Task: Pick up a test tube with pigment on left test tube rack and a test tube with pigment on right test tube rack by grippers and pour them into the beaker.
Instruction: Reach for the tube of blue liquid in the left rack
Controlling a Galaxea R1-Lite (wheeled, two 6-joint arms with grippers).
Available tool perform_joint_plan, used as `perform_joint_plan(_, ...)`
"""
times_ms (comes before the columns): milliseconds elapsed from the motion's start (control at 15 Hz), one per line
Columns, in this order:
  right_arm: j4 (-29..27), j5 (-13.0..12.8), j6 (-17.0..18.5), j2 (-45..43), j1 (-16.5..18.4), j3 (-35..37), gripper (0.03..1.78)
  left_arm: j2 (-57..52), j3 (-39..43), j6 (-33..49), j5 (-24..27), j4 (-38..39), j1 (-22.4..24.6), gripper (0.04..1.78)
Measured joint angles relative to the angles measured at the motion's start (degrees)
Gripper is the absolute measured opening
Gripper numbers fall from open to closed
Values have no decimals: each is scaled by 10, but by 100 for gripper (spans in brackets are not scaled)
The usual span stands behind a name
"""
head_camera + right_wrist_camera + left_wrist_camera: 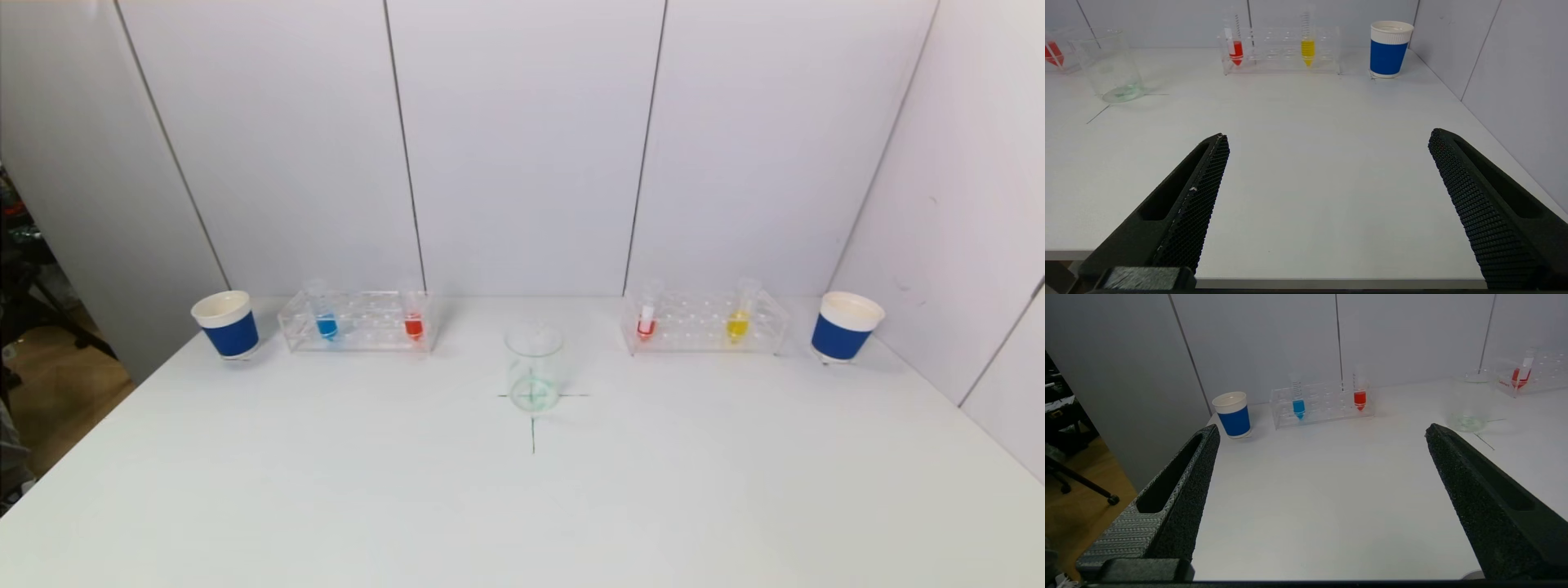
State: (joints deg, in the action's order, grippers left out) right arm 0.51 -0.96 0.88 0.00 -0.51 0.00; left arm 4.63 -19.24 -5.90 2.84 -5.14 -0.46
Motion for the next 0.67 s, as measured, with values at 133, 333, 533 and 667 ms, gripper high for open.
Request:
perform_joint_plan(133, 0, 0, 0, 0, 0, 0, 177, 30, -28, 0, -5, 1, 0, 176)
perform_joint_plan(333, 0, 0, 0, 0, 0, 0, 177, 78, -64, 1, -10, 4, -1, 176)
perform_joint_plan(533, 0, 0, 0, 0, 0, 0, 177, 138, -88, 3, -16, 26, -1, 176)
perform_joint_plan(667, 0, 0, 0, 0, 0, 0, 177, 182, -96, 2, -33, 60, -1, 176)
